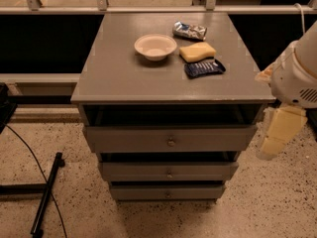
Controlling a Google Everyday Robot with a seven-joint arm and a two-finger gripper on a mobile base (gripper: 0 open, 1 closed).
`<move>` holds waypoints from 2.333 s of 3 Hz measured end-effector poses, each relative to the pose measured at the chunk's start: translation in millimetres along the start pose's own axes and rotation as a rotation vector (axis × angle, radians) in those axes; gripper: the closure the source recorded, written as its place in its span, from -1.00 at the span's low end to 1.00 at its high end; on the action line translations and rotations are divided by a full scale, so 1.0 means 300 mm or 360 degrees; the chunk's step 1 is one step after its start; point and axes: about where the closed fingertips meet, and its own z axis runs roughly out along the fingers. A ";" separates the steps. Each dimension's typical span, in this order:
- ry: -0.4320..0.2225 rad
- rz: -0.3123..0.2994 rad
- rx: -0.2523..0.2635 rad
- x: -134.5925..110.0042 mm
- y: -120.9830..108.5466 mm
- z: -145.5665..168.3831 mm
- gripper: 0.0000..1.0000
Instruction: Open top drawer
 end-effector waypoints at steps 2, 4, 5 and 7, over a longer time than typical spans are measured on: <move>0.0000 0.0000 0.0068 -0.011 -0.007 0.063 -1.00; -0.0010 -0.0020 0.0135 0.060 0.118 0.285 -1.00; 0.0018 0.0012 0.0147 0.067 0.103 0.321 -1.00; -0.0012 -0.0056 0.0321 0.071 0.069 0.403 -1.00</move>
Offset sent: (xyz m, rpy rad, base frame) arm 0.0365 0.0224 -0.0836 -0.0393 -0.1784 -0.0401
